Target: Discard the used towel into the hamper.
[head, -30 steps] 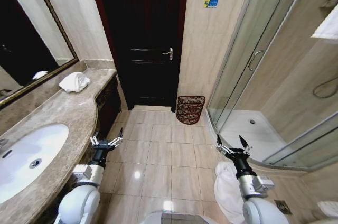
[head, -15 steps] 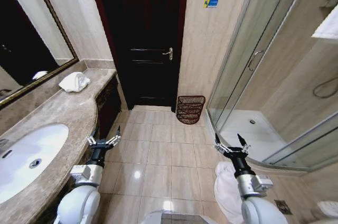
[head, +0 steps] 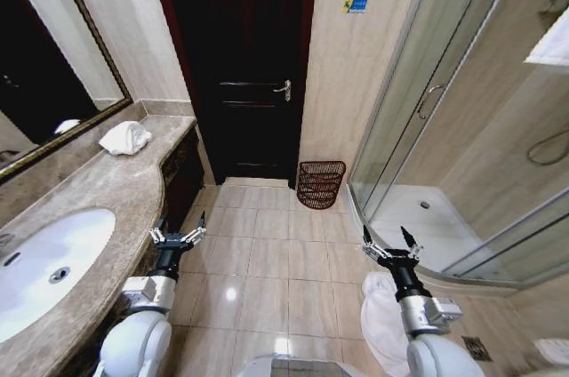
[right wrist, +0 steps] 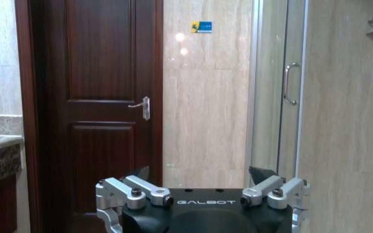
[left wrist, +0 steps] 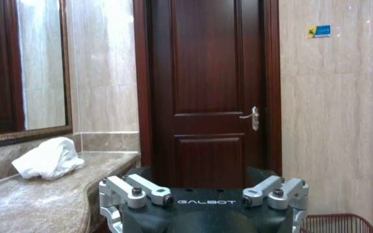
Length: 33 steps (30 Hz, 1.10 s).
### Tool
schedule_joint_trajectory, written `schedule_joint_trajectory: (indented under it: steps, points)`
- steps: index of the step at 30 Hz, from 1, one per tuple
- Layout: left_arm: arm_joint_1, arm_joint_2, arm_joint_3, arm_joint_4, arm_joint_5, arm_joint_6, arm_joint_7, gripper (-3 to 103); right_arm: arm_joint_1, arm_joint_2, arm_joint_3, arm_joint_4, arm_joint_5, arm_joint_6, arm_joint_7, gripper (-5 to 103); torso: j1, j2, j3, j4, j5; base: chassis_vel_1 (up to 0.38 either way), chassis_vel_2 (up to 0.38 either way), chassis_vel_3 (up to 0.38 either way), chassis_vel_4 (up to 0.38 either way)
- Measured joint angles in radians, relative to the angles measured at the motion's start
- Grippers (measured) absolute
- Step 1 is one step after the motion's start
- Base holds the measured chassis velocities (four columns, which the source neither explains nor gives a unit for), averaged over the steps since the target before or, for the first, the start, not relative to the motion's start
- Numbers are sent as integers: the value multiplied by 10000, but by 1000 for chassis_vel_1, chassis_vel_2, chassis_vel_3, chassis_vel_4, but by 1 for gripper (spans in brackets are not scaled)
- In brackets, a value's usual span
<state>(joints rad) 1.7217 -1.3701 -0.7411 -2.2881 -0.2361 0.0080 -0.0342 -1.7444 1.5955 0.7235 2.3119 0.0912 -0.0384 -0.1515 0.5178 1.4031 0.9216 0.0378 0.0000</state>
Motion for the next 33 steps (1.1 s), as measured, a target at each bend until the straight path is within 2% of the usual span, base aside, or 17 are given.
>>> schedule_joint_trajectory:
  steps: [21, 33]
  points:
    - [92, -36, 4, -5, 33, -53, -7, 100, -86, 8, 11, -24, -66, -9, -196, 100, -4, -4, -3, 0, 0, 0, 0, 0, 0]
    - [85, -48, 30, -34, 35, -82, -45, 100, -71, 43, 9, -53, -69, 97, -203, 100, -2, -7, -3, 0, 1, -71, 70, 74, -77]
